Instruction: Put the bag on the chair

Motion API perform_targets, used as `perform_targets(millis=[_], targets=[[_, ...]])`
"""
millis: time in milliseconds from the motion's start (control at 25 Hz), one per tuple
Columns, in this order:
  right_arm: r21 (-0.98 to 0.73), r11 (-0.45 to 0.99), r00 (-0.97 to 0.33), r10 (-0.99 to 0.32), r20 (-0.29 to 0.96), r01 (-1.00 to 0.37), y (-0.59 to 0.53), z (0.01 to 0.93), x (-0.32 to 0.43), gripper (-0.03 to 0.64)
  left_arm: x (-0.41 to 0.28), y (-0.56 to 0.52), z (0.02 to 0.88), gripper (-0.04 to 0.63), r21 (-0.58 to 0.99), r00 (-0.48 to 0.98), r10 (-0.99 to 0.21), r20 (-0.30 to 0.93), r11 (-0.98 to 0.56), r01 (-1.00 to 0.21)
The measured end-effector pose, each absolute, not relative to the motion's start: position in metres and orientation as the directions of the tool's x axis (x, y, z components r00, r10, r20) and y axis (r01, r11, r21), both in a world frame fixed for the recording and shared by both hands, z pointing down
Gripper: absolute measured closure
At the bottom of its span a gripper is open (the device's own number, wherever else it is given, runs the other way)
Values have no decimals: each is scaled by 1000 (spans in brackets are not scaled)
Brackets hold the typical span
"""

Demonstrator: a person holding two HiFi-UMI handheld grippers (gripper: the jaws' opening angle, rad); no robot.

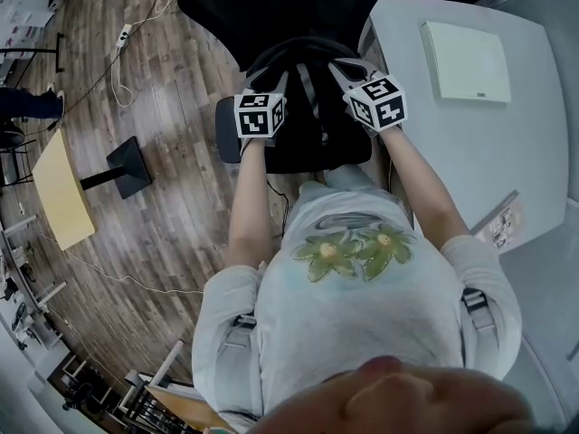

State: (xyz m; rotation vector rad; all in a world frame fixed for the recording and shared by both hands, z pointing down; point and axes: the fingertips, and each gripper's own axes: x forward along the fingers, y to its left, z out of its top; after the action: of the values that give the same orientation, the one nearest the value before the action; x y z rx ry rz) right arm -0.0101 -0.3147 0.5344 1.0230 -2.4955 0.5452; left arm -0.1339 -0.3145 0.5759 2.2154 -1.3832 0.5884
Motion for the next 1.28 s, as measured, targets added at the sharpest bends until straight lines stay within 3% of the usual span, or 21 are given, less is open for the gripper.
perform_targets(millis=[160, 360, 1280], targets=[[-203, 662, -658, -564, 499, -722, -300, 536, -16, 607, -127, -303, 565, 531, 147, 416, -716, 560, -408, -901], [-188, 654, -641, -570, 513, -732, -286, 540, -17, 609, -118, -283, 560, 578, 151, 434, -710, 554, -427, -892], [-190, 602, -597, -602, 530, -776, -201, 545, -11, 609, -92, -190, 555, 578, 215, 514, -677, 527, -479, -851]])
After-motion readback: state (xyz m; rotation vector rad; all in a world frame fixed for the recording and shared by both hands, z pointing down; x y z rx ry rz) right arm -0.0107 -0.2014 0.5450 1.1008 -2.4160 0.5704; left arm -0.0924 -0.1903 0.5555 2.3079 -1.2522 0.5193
